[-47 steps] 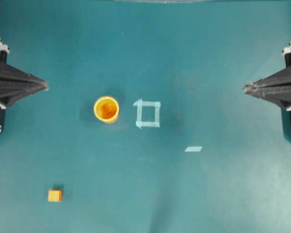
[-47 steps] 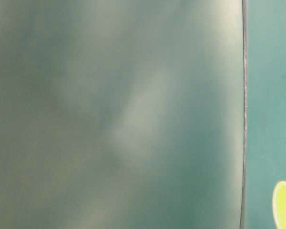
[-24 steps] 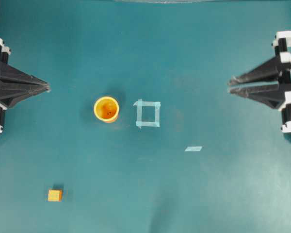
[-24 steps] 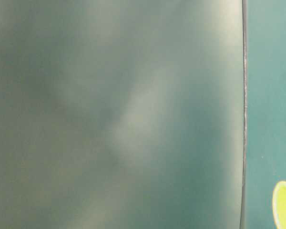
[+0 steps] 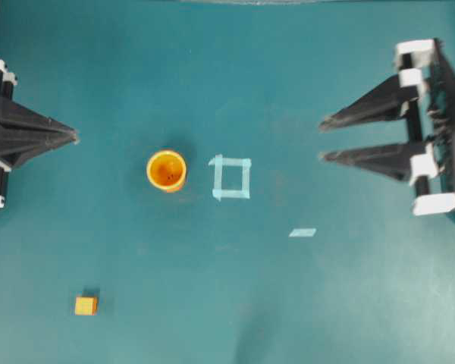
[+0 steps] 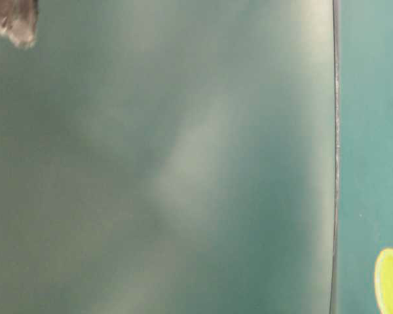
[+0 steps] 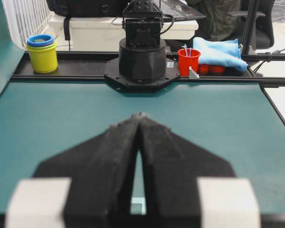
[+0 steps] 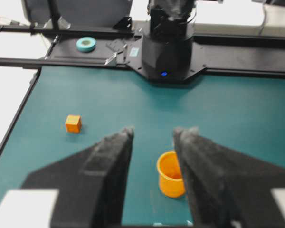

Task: Lift the orange block with right arm.
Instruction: 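Swing the right arm across the table toward the orange cube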

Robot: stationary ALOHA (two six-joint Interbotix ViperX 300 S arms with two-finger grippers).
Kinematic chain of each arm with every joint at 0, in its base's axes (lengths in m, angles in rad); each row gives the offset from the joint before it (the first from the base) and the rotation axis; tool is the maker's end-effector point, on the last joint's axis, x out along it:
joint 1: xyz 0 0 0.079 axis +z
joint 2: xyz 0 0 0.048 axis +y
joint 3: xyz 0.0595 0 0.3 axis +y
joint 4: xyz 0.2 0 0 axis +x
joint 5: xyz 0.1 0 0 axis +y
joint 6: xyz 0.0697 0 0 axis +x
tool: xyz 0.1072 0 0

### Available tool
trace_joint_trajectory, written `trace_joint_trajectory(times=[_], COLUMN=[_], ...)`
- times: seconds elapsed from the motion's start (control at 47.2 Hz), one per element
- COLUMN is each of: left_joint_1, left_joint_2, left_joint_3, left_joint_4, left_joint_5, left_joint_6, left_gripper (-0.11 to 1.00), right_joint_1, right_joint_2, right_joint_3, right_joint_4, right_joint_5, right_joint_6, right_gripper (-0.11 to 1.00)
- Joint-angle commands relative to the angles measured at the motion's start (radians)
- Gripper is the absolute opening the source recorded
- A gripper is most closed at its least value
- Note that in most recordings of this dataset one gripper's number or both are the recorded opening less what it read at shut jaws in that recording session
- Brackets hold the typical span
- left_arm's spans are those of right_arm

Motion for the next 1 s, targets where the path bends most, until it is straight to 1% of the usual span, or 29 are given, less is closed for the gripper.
trace_joint_trajectory(times=[0.0,0.169,0.233,0.402,0.55,0.783,0.974], left_joint_1=[0.0,0.0,0.0,0.0,0.0,0.0,0.0], left_joint_2=[0.009,0.011,0.011,0.012,0.014,0.018,0.021], left_joint_3=[-0.025,-0.026,-0.025,-0.026,-0.025,-0.025,-0.025], left_joint_4=[0.003,0.003,0.003,0.003,0.003,0.003,0.003], left_joint_5=[-0.005,-0.005,-0.005,-0.005,-0.005,-0.005,-0.005], left_joint_6=[0.0,0.0,0.0,0.0,0.0,0.0,0.0], left_gripper=[0.0,0.0,0.0,0.0,0.0,0.0,0.0], right_joint_1=[0.011,0.031,0.037,0.043,0.046,0.055,0.064], right_joint_2=[0.044,0.163,0.206,0.331,0.443,0.617,0.735], right_joint_3=[-0.083,-0.21,-0.259,-0.407,-0.525,-0.75,-0.934], right_joint_4=[0.003,0.006,0.015,0.064,0.107,0.114,0.114], right_joint_5=[0.021,0.067,0.083,0.158,0.238,0.396,0.541], right_joint_6=[0.003,0.003,0.003,0.009,0.049,0.149,0.167], right_gripper=[0.47,0.47,0.47,0.47,0.47,0.47,0.47])
